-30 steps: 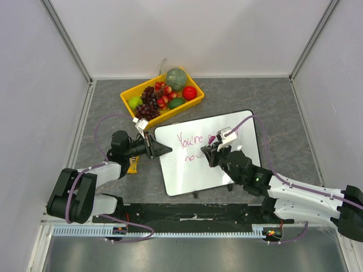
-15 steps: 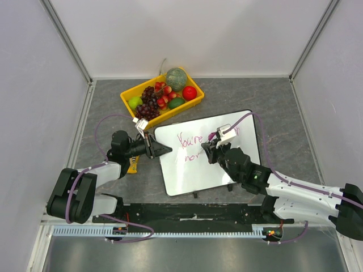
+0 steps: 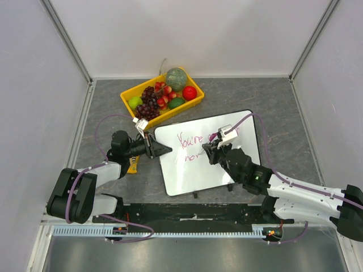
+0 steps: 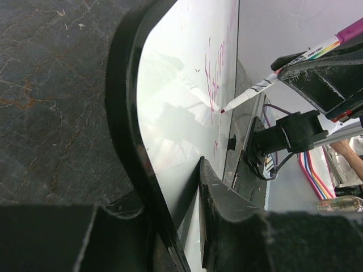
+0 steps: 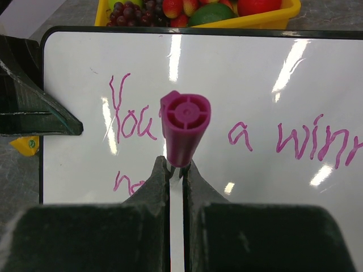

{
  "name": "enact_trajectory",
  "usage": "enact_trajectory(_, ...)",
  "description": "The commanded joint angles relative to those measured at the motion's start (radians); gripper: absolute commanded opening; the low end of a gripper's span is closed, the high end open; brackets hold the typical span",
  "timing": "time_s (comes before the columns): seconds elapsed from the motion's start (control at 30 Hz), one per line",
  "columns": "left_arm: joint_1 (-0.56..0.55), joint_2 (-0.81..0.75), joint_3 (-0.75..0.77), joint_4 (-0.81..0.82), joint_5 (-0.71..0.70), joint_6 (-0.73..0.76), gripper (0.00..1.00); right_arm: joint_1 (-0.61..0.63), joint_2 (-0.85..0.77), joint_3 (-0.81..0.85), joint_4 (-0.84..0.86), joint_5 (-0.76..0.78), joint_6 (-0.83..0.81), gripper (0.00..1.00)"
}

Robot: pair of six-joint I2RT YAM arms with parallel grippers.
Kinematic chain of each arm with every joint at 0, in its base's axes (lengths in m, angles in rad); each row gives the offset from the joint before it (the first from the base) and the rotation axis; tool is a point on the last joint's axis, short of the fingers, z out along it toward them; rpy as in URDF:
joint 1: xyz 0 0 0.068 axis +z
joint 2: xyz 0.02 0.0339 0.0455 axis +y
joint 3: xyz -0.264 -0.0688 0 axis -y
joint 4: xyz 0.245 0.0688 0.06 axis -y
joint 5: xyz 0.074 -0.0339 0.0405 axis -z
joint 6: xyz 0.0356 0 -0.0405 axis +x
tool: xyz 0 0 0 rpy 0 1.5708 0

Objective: Write a sentence on the whiteboard

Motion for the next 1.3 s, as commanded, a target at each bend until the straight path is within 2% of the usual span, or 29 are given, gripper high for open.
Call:
enact_trajectory(0.0,-0.028,0.025,-0.009,-0.066,-0.041,0.187,0.02,-0.01,-0.023,-0.038,-0.05,0.011,0.018,0.0)
enact_trajectory(0.4,-0.028,0.025,-0.009,-0.066,-0.043,0.187,0.02,-0.01,-0.066,-0.078,-0.072,0.033,0.043,0.0)
enact_trajectory(0.8,-0.028,0.021,-0.01,-0.066,-0.041,0.188,0.02,-0.01,-0.043,-0.012,-0.062,0.103,0.005,0.0)
enact_trajectory(1.27,-0.028,0.022,-0.01,-0.066,-0.044,0.188,0.02,-0.016,0.003,0.037,-0.03,0.083,-0.011,0.0)
